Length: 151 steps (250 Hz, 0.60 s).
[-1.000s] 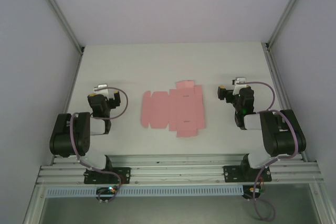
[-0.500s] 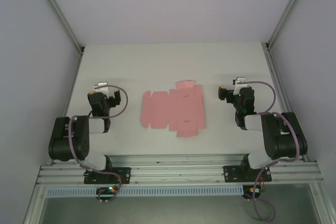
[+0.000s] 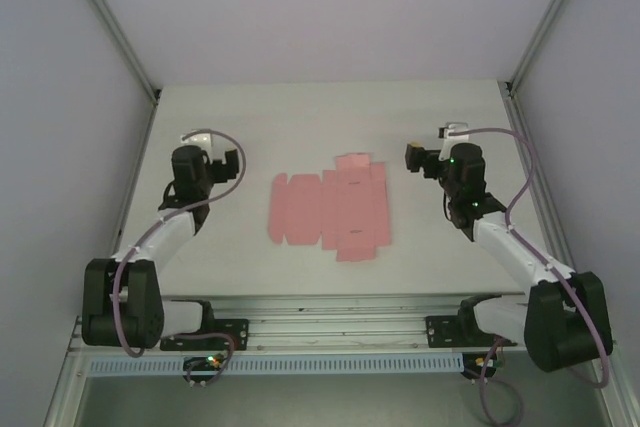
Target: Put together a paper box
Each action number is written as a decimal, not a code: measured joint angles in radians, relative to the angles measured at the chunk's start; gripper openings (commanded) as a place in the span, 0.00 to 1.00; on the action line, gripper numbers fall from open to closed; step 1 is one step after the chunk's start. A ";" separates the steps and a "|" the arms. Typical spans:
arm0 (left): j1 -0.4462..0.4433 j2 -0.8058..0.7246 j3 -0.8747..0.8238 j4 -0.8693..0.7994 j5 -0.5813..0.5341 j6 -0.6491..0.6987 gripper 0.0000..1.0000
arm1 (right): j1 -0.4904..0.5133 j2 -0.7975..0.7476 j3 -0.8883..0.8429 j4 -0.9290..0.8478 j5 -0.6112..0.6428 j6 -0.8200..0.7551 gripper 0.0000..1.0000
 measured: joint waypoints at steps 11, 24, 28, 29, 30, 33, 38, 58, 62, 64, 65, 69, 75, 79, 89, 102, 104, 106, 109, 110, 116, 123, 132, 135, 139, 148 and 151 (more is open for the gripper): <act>-0.025 -0.006 0.018 -0.047 0.021 -0.029 1.00 | 0.040 -0.005 0.020 -0.047 0.000 0.037 1.00; -0.051 -0.009 0.023 -0.080 0.060 -0.064 1.00 | 0.082 0.000 0.044 -0.099 -0.005 0.083 1.00; -0.058 -0.009 0.023 -0.088 0.072 -0.073 1.00 | 0.095 0.003 0.051 -0.115 -0.008 0.095 0.99; -0.060 -0.009 0.023 -0.090 0.075 -0.076 1.00 | 0.097 0.004 0.052 -0.119 -0.008 0.098 0.99; -0.062 -0.009 0.023 -0.092 0.078 -0.078 1.00 | 0.100 0.005 0.054 -0.121 -0.009 0.100 1.00; -0.068 -0.009 0.023 -0.101 0.090 -0.088 1.00 | 0.110 0.009 0.060 -0.135 -0.010 0.112 1.00; -0.076 -0.008 0.023 -0.113 0.104 -0.100 1.00 | 0.123 0.014 0.069 -0.153 -0.011 0.126 1.00; -0.111 0.002 0.023 -0.161 0.155 -0.152 1.00 | 0.176 0.056 0.111 -0.227 -0.012 0.184 1.00; -0.116 0.004 0.024 -0.171 0.163 -0.160 1.00 | 0.188 0.067 0.119 -0.242 -0.012 0.196 1.00; -0.119 0.006 0.024 -0.174 0.166 -0.164 1.00 | 0.192 0.071 0.123 -0.247 -0.012 0.200 1.00; -0.120 0.007 0.024 -0.177 0.168 -0.166 1.00 | 0.193 0.074 0.124 -0.249 -0.012 0.203 1.00; -0.127 0.011 0.024 -0.190 0.176 -0.176 1.00 | 0.203 0.083 0.130 -0.259 -0.012 0.213 1.00; -0.133 0.019 0.026 -0.208 0.185 -0.188 1.00 | 0.217 0.098 0.138 -0.274 -0.013 0.227 1.00; -0.138 0.025 0.030 -0.226 0.193 -0.197 1.00 | 0.227 0.107 0.143 -0.282 -0.015 0.237 1.00; -0.148 0.045 0.041 -0.264 0.212 -0.216 1.00 | 0.248 0.128 0.149 -0.296 -0.024 0.256 1.00; -0.155 0.074 0.059 -0.314 0.241 -0.241 1.00 | 0.275 0.159 0.153 -0.308 -0.037 0.288 1.00; -0.155 0.077 0.061 -0.318 0.246 -0.243 1.00 | 0.277 0.162 0.153 -0.310 -0.040 0.291 1.00; -0.155 0.080 0.064 -0.324 0.250 -0.246 1.00 | 0.280 0.166 0.153 -0.311 -0.042 0.293 1.00; -0.157 0.088 0.068 -0.335 0.262 -0.251 1.00 | 0.283 0.173 0.153 -0.311 -0.047 0.298 0.99; -0.157 0.090 0.069 -0.338 0.263 -0.253 1.00 | 0.286 0.177 0.153 -0.311 -0.051 0.302 1.00; -0.160 0.101 0.076 -0.355 0.282 -0.264 1.00 | 0.293 0.190 0.153 -0.313 -0.061 0.314 1.00; -0.161 0.111 0.081 -0.367 0.301 -0.274 1.00 | 0.301 0.203 0.153 -0.317 -0.070 0.325 0.99; -0.161 0.127 0.088 -0.384 0.333 -0.288 1.00 | 0.309 0.223 0.153 -0.320 -0.085 0.340 1.00; -0.161 0.135 0.090 -0.389 0.347 -0.294 1.00 | 0.312 0.232 0.154 -0.320 -0.090 0.344 1.00; -0.161 0.140 0.092 -0.394 0.359 -0.299 1.00 | 0.314 0.241 0.155 -0.322 -0.097 0.349 1.00; -0.161 0.154 0.097 -0.406 0.388 -0.311 1.00 | 0.318 0.264 0.161 -0.325 -0.107 0.362 1.00; -0.161 0.158 0.097 -0.409 0.395 -0.315 1.00 | 0.319 0.275 0.163 -0.325 -0.111 0.366 1.00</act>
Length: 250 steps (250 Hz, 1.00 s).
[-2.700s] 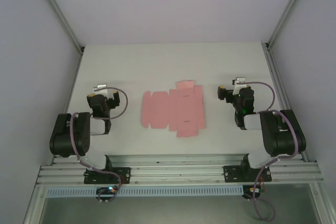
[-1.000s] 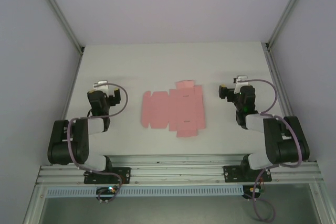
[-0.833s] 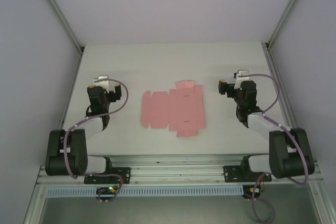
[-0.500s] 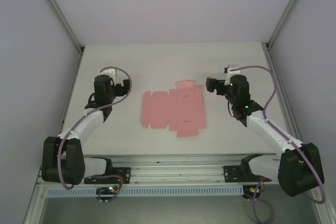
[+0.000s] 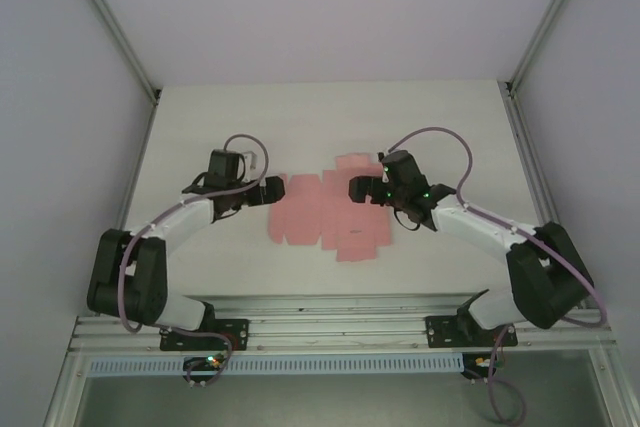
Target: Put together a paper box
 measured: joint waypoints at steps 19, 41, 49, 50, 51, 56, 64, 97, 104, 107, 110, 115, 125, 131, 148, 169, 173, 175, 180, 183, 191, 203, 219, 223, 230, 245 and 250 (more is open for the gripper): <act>-0.002 0.030 0.008 -0.010 0.038 -0.019 1.00 | 0.004 0.044 0.012 0.000 -0.015 0.018 1.00; -0.008 0.063 0.020 -0.031 0.060 -0.028 1.00 | 0.004 0.085 0.021 0.003 -0.035 0.034 1.00; -0.010 0.075 0.026 -0.042 0.066 -0.029 1.00 | 0.004 0.096 0.021 0.005 -0.043 0.040 1.00; -0.011 0.076 0.027 -0.043 0.067 -0.029 1.00 | 0.004 0.098 0.021 0.005 -0.044 0.040 1.00; -0.011 0.077 0.027 -0.043 0.068 -0.029 1.00 | 0.004 0.099 0.021 0.005 -0.045 0.041 1.00; -0.013 0.084 0.031 -0.050 0.071 -0.029 1.00 | 0.004 0.105 0.021 0.005 -0.049 0.047 1.00; -0.016 0.094 0.037 -0.056 0.077 -0.029 1.00 | 0.004 0.116 0.021 0.008 -0.051 0.052 0.99; -0.033 0.118 0.041 -0.062 0.102 -0.029 1.00 | 0.004 0.153 0.021 0.008 -0.049 0.067 1.00; -0.035 0.121 0.042 -0.062 0.110 -0.029 1.00 | 0.004 0.158 0.021 0.009 -0.048 0.073 1.00; -0.036 0.122 0.043 -0.063 0.113 -0.029 1.00 | 0.004 0.160 0.021 0.009 -0.048 0.074 1.00; -0.038 0.124 0.043 -0.063 0.114 -0.029 1.00 | 0.004 0.161 0.021 0.009 -0.048 0.075 0.99; -0.040 0.126 0.045 -0.064 0.116 -0.029 1.00 | 0.004 0.164 0.021 0.009 -0.048 0.077 1.00; -0.045 0.132 0.052 -0.068 0.118 -0.029 1.00 | 0.004 0.167 0.021 0.009 -0.048 0.081 1.00; -0.047 0.137 0.058 -0.072 0.118 -0.029 1.00 | 0.004 0.169 0.021 0.010 -0.048 0.082 1.00; -0.053 0.148 0.074 -0.078 0.121 -0.028 1.00 | 0.004 0.174 0.014 0.016 -0.048 0.085 1.00; -0.058 0.159 0.083 -0.079 0.126 -0.029 1.00 | 0.004 0.178 -0.002 0.028 -0.048 0.093 1.00; -0.059 0.161 0.084 -0.079 0.128 -0.029 1.00 | 0.003 0.180 -0.005 0.029 -0.048 0.096 1.00; -0.059 0.163 0.084 -0.079 0.129 -0.029 1.00 | 0.003 0.180 -0.006 0.030 -0.048 0.097 1.00; -0.060 0.165 0.084 -0.078 0.132 -0.029 1.00 | 0.003 0.182 -0.010 0.031 -0.048 0.099 1.00; -0.060 0.166 0.084 -0.078 0.134 -0.029 1.00 | 0.003 0.183 -0.012 0.031 -0.048 0.100 0.99; -0.062 0.171 0.084 -0.078 0.140 -0.029 1.00 | 0.003 0.186 -0.015 0.031 -0.048 0.101 0.99; -0.066 0.178 0.084 -0.071 0.153 -0.032 0.97 | 0.003 0.193 -0.016 0.035 -0.048 0.103 1.00; -0.071 0.187 0.084 -0.059 0.176 -0.040 0.90 | 0.003 0.196 -0.016 0.048 -0.049 0.105 1.00; -0.072 0.190 0.084 -0.053 0.182 -0.039 0.89 | 0.003 0.197 -0.016 0.052 -0.049 0.107 0.99; -0.073 0.194 0.084 -0.045 0.194 -0.045 0.87 | 0.003 0.198 -0.016 0.057 -0.050 0.107 1.00; -0.074 0.201 0.084 -0.029 0.217 -0.061 0.82 | 0.003 0.200 -0.018 0.067 -0.051 0.107 1.00; -0.075 0.203 0.084 -0.025 0.224 -0.061 0.81 | 0.003 0.200 -0.019 0.071 -0.051 0.107 1.00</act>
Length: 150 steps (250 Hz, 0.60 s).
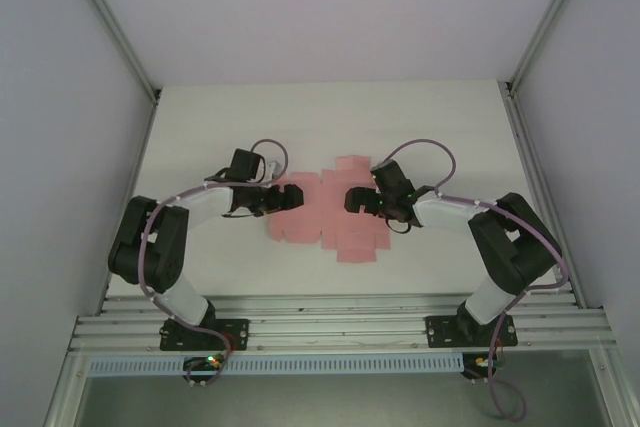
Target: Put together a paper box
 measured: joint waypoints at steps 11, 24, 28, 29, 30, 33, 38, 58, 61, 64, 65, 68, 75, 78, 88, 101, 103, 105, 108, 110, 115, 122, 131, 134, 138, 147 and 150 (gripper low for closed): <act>-0.002 0.003 0.000 0.014 0.018 -0.012 0.75 | 0.000 0.000 -0.003 0.006 0.000 0.000 1.00; -0.003 0.004 0.000 0.033 0.036 -0.018 0.67 | 0.000 0.000 -0.004 0.008 0.000 0.000 1.00; -0.003 0.004 0.000 0.040 0.043 -0.029 0.64 | -0.001 0.000 -0.004 0.010 0.000 0.000 1.00; -0.003 0.004 0.000 0.041 0.045 -0.028 0.63 | -0.002 0.000 -0.005 0.010 0.000 0.000 1.00; -0.003 0.004 0.000 0.042 0.047 -0.026 0.63 | -0.002 0.000 -0.005 0.010 0.000 0.000 1.00; -0.004 0.004 0.000 0.049 0.052 -0.027 0.60 | -0.002 0.000 -0.005 0.010 0.000 0.000 1.00; -0.004 0.004 0.000 0.056 0.060 -0.033 0.56 | -0.002 0.000 -0.005 0.010 0.000 0.000 1.00; -0.004 0.004 0.000 0.086 0.085 -0.048 0.41 | -0.004 0.000 -0.005 0.011 0.000 0.000 0.99; -0.004 0.004 0.000 0.088 0.086 -0.054 0.40 | -0.004 0.000 -0.005 0.011 0.000 0.000 1.00; -0.004 0.004 0.000 0.091 0.090 -0.049 0.39 | -0.004 0.000 -0.005 0.011 0.000 0.000 1.00; -0.004 0.004 0.000 0.092 0.090 -0.048 0.38 | -0.004 0.000 -0.005 0.011 0.000 0.000 1.00; -0.005 0.004 0.000 0.095 0.091 -0.054 0.37 | -0.004 0.000 -0.005 0.011 0.000 0.000 1.00; -0.004 0.004 0.000 0.100 0.093 -0.052 0.32 | -0.004 0.000 -0.005 0.011 0.000 0.000 1.00; -0.004 0.004 0.000 0.100 0.094 -0.060 0.29 | -0.004 0.000 -0.005 0.012 0.000 0.000 0.99; -0.004 0.004 0.000 0.101 0.094 -0.062 0.23 | -0.004 0.000 -0.006 0.014 0.000 0.000 1.00; -0.003 0.004 0.000 0.101 0.094 -0.060 0.13 | -0.008 0.000 -0.008 0.017 0.000 0.000 1.00; -0.003 0.004 0.000 0.100 0.094 -0.064 0.12 | -0.008 0.000 -0.008 0.018 0.000 0.000 1.00; -0.003 0.004 0.000 0.101 0.095 -0.059 0.10 | -0.009 -0.001 -0.010 0.019 0.000 0.000 1.00; -0.003 0.004 0.000 0.101 0.095 -0.056 0.09 | -0.010 -0.001 -0.010 0.021 0.000 0.000 0.99; -0.003 0.003 0.000 0.100 0.095 -0.061 0.08 | -0.010 -0.002 -0.011 0.021 0.000 0.000 1.00; -0.003 0.002 0.000 0.101 0.098 -0.056 0.05 | -0.012 -0.004 -0.013 0.023 -0.001 0.000 1.00; -0.004 -0.001 0.000 0.102 0.103 -0.062 0.00 | -0.013 -0.009 -0.017 0.024 -0.004 -0.001 1.00; -0.005 -0.008 0.000 0.108 0.108 -0.058 0.00 | -0.014 -0.019 -0.025 0.027 -0.006 -0.001 1.00; -0.007 -0.011 0.001 0.108 0.109 -0.064 0.00 | -0.014 -0.024 -0.028 0.026 -0.007 -0.001 1.00; -0.009 -0.018 0.001 0.109 0.111 -0.061 0.00 | -0.016 -0.033 -0.034 0.026 -0.008 -0.002 1.00; -0.010 -0.032 0.001 0.111 0.116 -0.060 0.00 | -0.019 -0.052 -0.043 0.026 -0.010 -0.005 1.00; -0.010 -0.036 0.001 0.111 0.117 -0.060 0.00 | -0.021 -0.062 -0.047 0.025 -0.012 -0.005 1.00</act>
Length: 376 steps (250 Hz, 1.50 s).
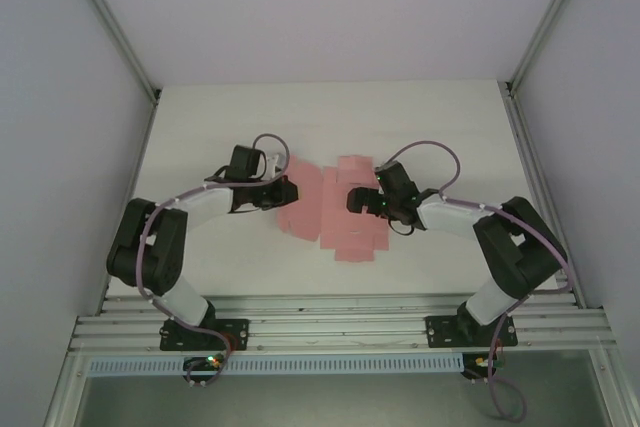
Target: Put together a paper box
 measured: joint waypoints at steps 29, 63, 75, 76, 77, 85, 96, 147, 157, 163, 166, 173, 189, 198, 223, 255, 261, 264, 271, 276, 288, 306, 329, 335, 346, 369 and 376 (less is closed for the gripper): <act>0.000 -0.053 0.003 0.012 0.010 0.008 0.00 | -0.028 -0.111 -0.023 -0.021 -0.003 -0.021 1.00; 0.000 -0.121 0.031 0.024 0.051 0.016 0.00 | -0.066 -0.293 -0.042 -0.027 -0.008 -0.063 1.00; 0.000 -0.143 0.052 0.028 0.069 0.016 0.00 | -0.080 -0.352 -0.043 -0.027 -0.011 -0.082 0.99; 0.001 -0.147 0.056 0.028 0.073 0.015 0.00 | -0.081 -0.356 -0.043 -0.027 -0.011 -0.083 0.99; 0.000 -0.149 0.058 0.028 0.075 0.015 0.00 | -0.082 -0.362 -0.043 -0.027 -0.011 -0.084 0.99; 0.001 -0.161 0.076 0.033 0.090 0.015 0.00 | -0.092 -0.398 -0.043 -0.026 -0.014 -0.097 1.00; 0.002 -0.177 0.098 0.046 0.113 0.014 0.00 | -0.108 -0.445 -0.043 -0.026 -0.019 -0.110 1.00; 0.002 -0.250 0.165 0.109 0.187 -0.008 0.00 | -0.216 -0.567 -0.056 -0.013 -0.117 -0.136 1.00; 0.002 -0.261 0.172 0.118 0.198 -0.013 0.00 | -0.237 -0.576 -0.064 -0.012 -0.143 -0.136 1.00; 0.002 -0.268 0.174 0.126 0.203 -0.016 0.00 | -0.249 -0.579 -0.069 -0.012 -0.159 -0.136 1.00; 0.002 -0.271 0.175 0.129 0.206 -0.018 0.00 | -0.254 -0.580 -0.071 -0.011 -0.166 -0.136 1.00; 0.002 -0.280 0.175 0.135 0.213 -0.024 0.00 | -0.265 -0.581 -0.074 -0.012 -0.185 -0.136 1.00; 0.002 -0.296 0.176 0.148 0.224 -0.035 0.00 | -0.281 -0.581 -0.079 -0.012 -0.225 -0.136 0.99; 0.002 -0.304 0.178 0.154 0.229 -0.040 0.00 | -0.287 -0.581 -0.079 -0.010 -0.251 -0.137 0.98; 0.004 -0.320 0.180 0.172 0.241 -0.050 0.00 | -0.301 -0.590 -0.085 0.019 -0.311 -0.136 0.94; 0.015 -0.325 0.185 0.213 0.257 -0.079 0.00 | -0.325 -0.609 -0.108 0.063 -0.360 -0.135 0.92; 0.016 -0.325 0.185 0.222 0.263 -0.087 0.00 | -0.330 -0.610 -0.111 0.068 -0.368 -0.135 0.92; 0.017 -0.325 0.185 0.229 0.268 -0.093 0.00 | -0.333 -0.610 -0.111 0.069 -0.371 -0.135 0.92; 0.021 -0.325 0.185 0.242 0.278 -0.105 0.00 | -0.341 -0.610 -0.115 0.076 -0.378 -0.135 0.92; 0.021 -0.325 0.186 0.251 0.284 -0.113 0.00 | -0.345 -0.610 -0.117 0.080 -0.381 -0.135 0.92; 0.024 -0.324 0.189 0.270 0.299 -0.130 0.00 | -0.360 -0.609 -0.122 0.093 -0.391 -0.135 0.92; 0.027 -0.324 0.199 0.287 0.318 -0.147 0.00 | -0.383 -0.604 -0.123 0.107 -0.413 -0.133 0.87; 0.028 -0.323 0.211 0.300 0.332 -0.158 0.00 | -0.406 -0.590 -0.123 0.141 -0.445 -0.128 0.74; 0.028 -0.323 0.213 0.304 0.335 -0.161 0.00 | -0.410 -0.584 -0.123 0.153 -0.455 -0.122 0.72; 0.028 -0.322 0.216 0.310 0.341 -0.165 0.00 | -0.417 -0.572 -0.121 0.171 -0.472 -0.122 0.69; 0.028 -0.322 0.216 0.314 0.349 -0.166 0.00 | -0.427 -0.538 -0.120 0.209 -0.518 -0.104 0.57; 0.028 -0.320 0.216 0.315 0.352 -0.166 0.00 | -0.428 -0.527 -0.120 0.224 -0.533 -0.099 0.53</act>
